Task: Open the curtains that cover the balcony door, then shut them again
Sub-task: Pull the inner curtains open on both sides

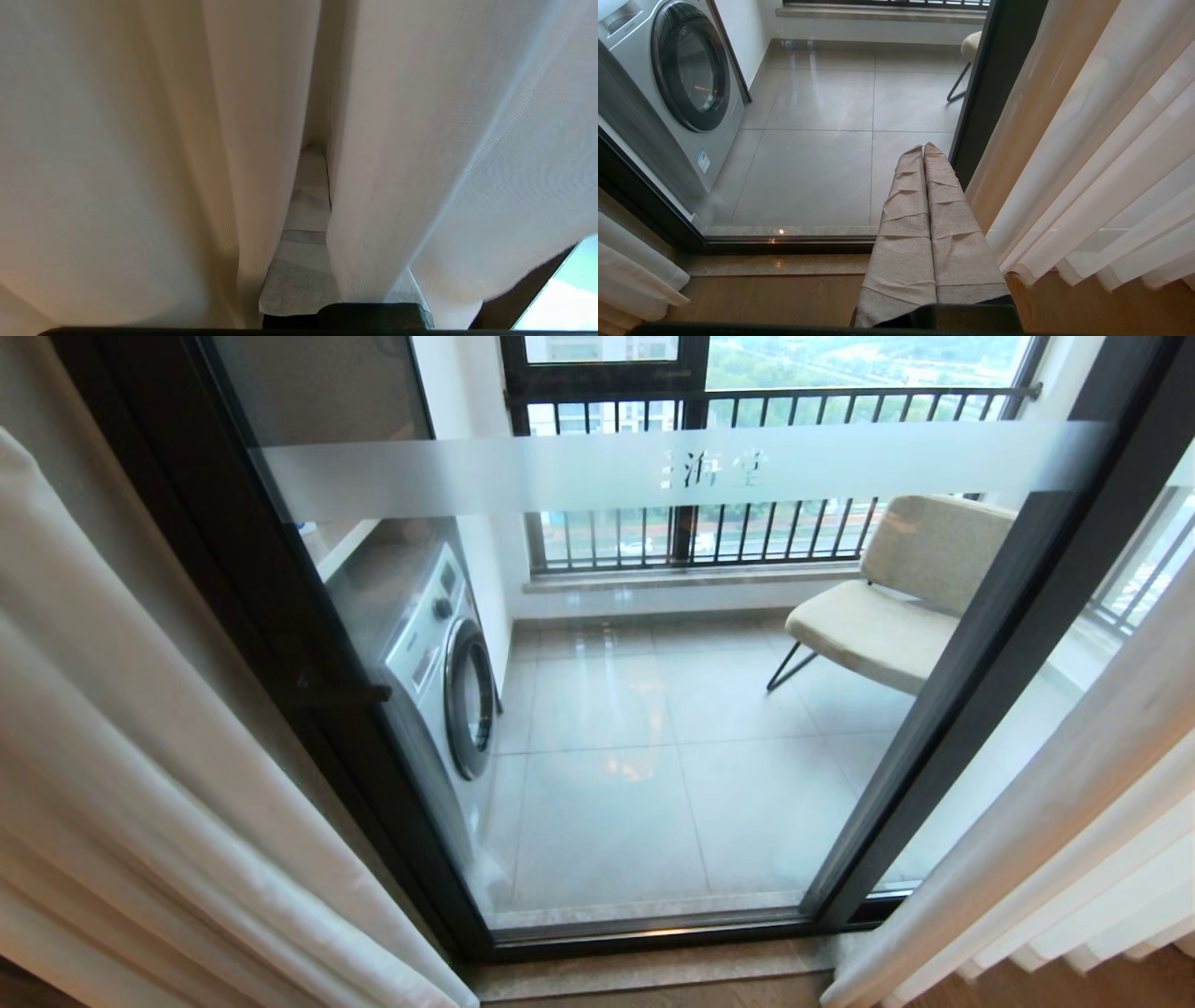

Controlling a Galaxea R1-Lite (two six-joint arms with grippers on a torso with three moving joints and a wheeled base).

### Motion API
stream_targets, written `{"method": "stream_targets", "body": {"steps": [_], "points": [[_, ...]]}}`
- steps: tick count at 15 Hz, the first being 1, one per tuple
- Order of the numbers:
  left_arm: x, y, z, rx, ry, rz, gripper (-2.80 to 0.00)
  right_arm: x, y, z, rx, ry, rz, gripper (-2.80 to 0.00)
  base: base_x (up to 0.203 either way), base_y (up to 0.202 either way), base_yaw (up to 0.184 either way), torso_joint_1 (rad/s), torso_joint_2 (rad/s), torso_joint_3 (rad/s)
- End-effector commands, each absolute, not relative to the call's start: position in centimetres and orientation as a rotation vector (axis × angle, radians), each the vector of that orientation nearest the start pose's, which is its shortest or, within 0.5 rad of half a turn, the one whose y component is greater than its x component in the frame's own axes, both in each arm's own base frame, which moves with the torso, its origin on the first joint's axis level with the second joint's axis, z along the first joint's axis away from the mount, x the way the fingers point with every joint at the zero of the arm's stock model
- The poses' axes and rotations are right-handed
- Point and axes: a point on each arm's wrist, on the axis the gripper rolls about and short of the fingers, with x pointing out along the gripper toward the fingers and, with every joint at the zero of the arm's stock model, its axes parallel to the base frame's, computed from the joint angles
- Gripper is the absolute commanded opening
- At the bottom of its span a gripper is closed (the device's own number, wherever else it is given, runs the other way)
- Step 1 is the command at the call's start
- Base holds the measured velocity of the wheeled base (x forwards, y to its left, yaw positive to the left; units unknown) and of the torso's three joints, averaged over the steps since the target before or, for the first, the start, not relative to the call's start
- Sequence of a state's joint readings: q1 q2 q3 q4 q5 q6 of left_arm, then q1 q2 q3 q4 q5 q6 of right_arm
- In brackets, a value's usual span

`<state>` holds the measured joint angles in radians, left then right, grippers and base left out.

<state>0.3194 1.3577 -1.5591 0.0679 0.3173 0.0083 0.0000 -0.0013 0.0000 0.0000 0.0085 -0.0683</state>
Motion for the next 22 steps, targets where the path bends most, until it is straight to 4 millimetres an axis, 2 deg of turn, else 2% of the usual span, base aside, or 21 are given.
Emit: {"method": "stream_targets", "body": {"steps": [1,4,11,19,22], "points": [[18.5,7.4,41.2,-0.003,-0.114,0.65,-2.8,-2.3,0.0,7.5,-0.069,0.0,0.011,-2.8,0.0,0.0,0.0,0.0,0.0,0.0],[19.1,8.1,40.8,-0.006,-0.097,0.672,-2.8,-2.3,0.0,7.5,-0.069,0.0,0.01,-2.8,0.0,0.0,0.0,0.0,0.0,0.0],[19.3,12.2,40.0,-0.004,-0.057,0.769,-2.8,-2.3,0.0,7.5,-0.069,0.0,0.011,-2.8,0.0,0.0,0.0,0.0,0.0,0.0],[20.1,15.6,39.1,-0.031,-0.026,0.862,-2.8,-2.3,0.0,7.5,-0.069,0.0,0.009,-2.8,0.0,0.0,0.0,0.0,0.0,0.0],[20.1,17.0,38.6,-0.046,-0.014,0.841,-2.8,-2.3,0.0,7.5,-0.069,0.0,0.009,-2.8,0.0,0.0,0.0,0.0,0.0,0.0]]}}
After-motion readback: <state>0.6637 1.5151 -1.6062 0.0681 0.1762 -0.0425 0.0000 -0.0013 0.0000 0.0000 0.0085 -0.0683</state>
